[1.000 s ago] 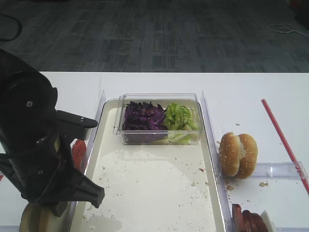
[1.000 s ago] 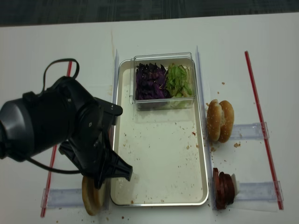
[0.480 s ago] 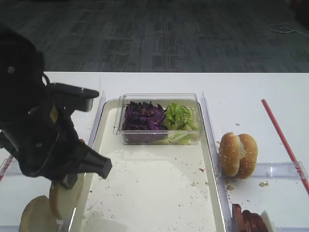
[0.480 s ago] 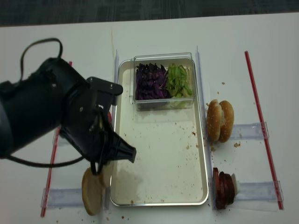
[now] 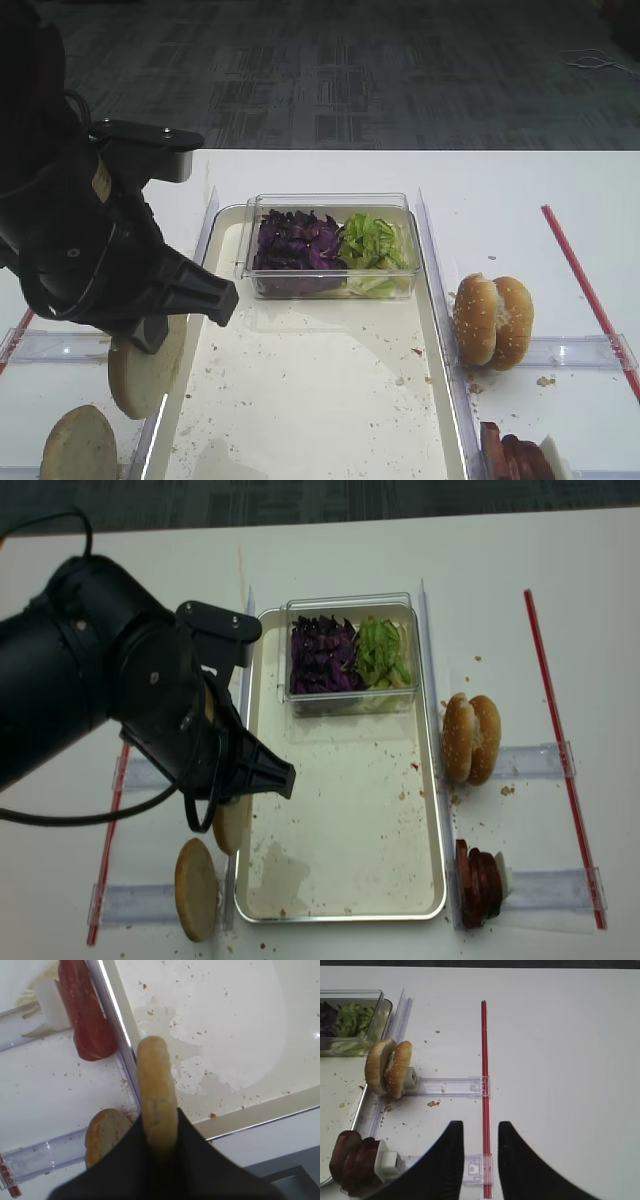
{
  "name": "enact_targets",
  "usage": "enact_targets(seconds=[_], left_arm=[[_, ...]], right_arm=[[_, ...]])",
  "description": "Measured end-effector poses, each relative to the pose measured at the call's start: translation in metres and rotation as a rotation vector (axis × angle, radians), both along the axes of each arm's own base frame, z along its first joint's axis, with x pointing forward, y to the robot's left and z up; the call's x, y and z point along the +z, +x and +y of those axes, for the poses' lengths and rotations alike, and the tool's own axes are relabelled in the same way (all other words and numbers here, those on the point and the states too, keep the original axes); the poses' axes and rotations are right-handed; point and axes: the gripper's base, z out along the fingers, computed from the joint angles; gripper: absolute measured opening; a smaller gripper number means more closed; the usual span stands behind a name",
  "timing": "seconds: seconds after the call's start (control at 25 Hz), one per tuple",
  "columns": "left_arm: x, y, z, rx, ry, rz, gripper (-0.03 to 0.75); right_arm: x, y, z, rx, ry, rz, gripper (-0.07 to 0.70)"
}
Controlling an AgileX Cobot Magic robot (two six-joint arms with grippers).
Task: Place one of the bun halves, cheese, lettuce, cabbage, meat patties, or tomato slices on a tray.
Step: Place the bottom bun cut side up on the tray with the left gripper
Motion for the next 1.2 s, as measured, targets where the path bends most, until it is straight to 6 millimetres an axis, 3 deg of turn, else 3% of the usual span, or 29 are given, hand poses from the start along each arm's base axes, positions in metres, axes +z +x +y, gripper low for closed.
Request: enact_targets(seconds=[0.32,0.72,0.96,1.2], left_arm=[[0.001,0.001,-0.005,-0.010,-0.050,-0.016,0.060],[0.011,-0.004,-0.038,-0.157,-0.417,0.002,0.060],[0.012,0.000,-0.034,-0.153,-0.429,-0.013,0.058],[0.001,0.022,-0.022,-0.127,-0.485,0.028,0.058]], right_arm=[[0.000,0.000,0.000,0.001,-0.001,0.002,0.230],[0.000,0.000,0.000,0.001,-0.001,0.002,0.230],[0.000,0.000,0.000,0.001,-0.001,0.002,0.230],[0.000,0.000,0.000,0.001,-0.001,0.002,0.230]])
